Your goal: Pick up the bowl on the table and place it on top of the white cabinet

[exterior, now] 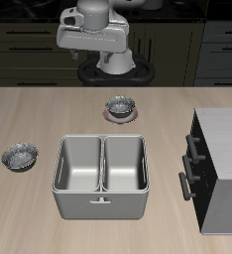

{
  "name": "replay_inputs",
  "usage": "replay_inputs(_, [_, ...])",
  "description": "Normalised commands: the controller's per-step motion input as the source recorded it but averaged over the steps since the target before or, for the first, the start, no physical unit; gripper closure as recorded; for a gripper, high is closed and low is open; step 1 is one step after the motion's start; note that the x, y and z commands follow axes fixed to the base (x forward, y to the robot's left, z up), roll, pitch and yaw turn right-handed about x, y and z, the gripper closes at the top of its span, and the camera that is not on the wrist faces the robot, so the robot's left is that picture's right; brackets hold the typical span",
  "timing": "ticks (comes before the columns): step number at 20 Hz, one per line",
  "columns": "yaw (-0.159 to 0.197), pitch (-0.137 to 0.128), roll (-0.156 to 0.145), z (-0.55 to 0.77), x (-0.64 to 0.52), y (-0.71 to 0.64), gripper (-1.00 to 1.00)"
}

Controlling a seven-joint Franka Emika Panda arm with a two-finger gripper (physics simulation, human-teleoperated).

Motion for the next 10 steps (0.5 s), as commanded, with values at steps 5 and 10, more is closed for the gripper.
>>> replay_inputs(5, [-0.022, -0.009, -0.049, 0.10, 0.02, -0.46, -1.00])
replay_inputs(10, [-0.017, -0.026, -0.075, 0.12, 0.01, -0.52, -1.00])
